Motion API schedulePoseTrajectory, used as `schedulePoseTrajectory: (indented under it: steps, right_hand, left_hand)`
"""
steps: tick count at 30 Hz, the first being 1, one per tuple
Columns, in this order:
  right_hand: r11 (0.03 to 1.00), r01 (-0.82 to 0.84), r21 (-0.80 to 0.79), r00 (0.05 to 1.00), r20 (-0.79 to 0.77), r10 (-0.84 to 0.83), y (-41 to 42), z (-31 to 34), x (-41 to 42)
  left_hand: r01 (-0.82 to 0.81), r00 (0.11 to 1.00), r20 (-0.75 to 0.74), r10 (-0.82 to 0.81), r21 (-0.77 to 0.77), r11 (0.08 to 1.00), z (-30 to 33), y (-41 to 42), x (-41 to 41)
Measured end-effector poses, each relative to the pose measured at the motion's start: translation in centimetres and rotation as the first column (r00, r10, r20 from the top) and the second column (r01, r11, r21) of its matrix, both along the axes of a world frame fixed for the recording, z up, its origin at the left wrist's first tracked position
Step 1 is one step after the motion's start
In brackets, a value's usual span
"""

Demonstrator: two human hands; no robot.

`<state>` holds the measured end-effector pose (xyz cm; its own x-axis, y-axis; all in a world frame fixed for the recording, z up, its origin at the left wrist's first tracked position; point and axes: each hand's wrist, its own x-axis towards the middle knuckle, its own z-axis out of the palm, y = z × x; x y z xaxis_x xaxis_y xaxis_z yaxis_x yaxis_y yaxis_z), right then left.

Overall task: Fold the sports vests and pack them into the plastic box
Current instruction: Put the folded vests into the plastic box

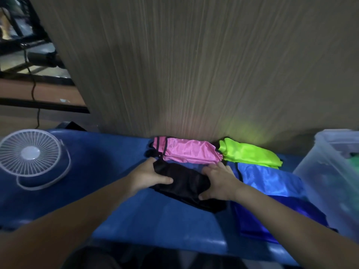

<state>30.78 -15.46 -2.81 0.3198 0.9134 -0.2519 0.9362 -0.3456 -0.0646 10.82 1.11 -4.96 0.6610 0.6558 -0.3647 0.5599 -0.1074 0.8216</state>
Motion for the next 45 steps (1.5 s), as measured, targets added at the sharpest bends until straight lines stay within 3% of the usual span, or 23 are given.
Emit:
schedulePoseTrajectory:
  steps: [5,10,16,23,31,39,45]
  right_hand:
    - [0.999,0.006,0.048,0.995,-0.103,-0.001,-1.1,0.1,-1.2]
    - [0.993,0.082,0.081,0.923,-0.383,-0.045,-2.4,0.3,-2.2]
    - [0.990,0.141,0.032,0.860,-0.499,-0.107,-4.2,1.0,-2.4]
    - [0.944,0.330,-0.024,0.573,-0.789,-0.221,-6.8,2.4,-3.0]
    - [0.872,0.489,-0.035,0.401,-0.878,-0.260,-11.9,6.7,-1.9]
    - [0.775,0.630,0.046,0.306,-0.932,-0.193,-22.0,13.6,2.4]
    - [0.590,0.792,0.156,0.237,-0.970,-0.062,-30.4,17.9,6.6]
  left_hand:
    - [0.046,0.998,-0.048,-0.042,0.070,0.997,0.8,-1.6,-0.8]
    - [0.115,0.991,-0.080,-0.110,0.058,0.992,1.6,-3.1,-1.5]
    - [0.185,0.982,-0.039,-0.185,-0.010,0.983,1.2,-4.0,-2.2]
    - [0.220,0.975,-0.002,-0.221,-0.092,0.971,2.7,-4.3,-3.6]
    - [0.352,0.934,0.095,-0.343,-0.386,0.853,9.2,-6.8,-1.8]
    - [0.545,0.837,0.113,-0.535,-0.249,0.800,18.3,-12.5,7.3]
    - [0.584,0.797,0.229,-0.559,-0.056,0.810,23.1,-17.9,17.9]
